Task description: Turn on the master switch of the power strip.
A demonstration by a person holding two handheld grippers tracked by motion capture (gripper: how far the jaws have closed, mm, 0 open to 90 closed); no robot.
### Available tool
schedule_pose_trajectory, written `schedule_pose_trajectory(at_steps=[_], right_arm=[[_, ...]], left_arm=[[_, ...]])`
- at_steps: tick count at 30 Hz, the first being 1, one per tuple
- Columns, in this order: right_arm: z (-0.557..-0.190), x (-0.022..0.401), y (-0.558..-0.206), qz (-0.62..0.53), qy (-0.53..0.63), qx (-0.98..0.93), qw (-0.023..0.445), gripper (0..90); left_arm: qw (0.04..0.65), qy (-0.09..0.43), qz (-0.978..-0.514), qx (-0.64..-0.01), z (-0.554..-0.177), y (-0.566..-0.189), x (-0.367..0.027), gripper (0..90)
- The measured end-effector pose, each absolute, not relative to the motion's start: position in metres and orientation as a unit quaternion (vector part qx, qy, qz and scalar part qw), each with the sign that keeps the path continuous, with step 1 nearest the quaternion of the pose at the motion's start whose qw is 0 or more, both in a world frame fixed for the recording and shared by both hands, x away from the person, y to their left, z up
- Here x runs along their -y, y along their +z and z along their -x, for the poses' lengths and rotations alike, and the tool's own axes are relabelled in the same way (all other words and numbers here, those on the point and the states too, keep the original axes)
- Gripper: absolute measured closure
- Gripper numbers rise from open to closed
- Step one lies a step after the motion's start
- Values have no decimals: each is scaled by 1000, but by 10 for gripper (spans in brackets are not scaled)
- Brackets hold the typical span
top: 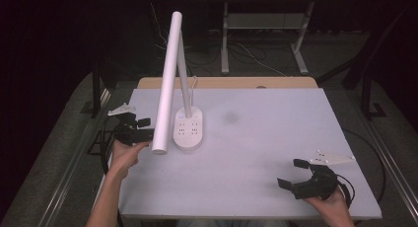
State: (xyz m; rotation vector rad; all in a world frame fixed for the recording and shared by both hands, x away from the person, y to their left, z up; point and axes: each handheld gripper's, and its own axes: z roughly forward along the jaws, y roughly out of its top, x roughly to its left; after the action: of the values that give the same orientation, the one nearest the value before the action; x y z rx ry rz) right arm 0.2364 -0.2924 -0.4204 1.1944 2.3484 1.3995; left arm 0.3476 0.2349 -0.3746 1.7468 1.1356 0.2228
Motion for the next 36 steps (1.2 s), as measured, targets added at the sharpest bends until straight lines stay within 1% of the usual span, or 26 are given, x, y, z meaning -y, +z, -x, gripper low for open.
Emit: schedule_pose_trajectory(at_steps=[2,5,18,27,36], right_arm=[[-236,292,-420,-399,468,-785,79,3],[-237,293,-420,-398,468,-785,81,3],[-236,292,-420,-398,469,-785,81,3],[-236,292,-420,-398,470,-784,80,2],[-235,293,-419,-395,471,-784,82,3]], left_arm=[[502,86,-723,-467,-344,-377,-233,0],[509,91,-722,-460,-335,-379,-229,0],[527,76,-736,-418,-303,-395,-211,0],[524,70,-749,-400,-278,-410,-198,0],[511,61,-767,-382,-261,-423,-187,0]])
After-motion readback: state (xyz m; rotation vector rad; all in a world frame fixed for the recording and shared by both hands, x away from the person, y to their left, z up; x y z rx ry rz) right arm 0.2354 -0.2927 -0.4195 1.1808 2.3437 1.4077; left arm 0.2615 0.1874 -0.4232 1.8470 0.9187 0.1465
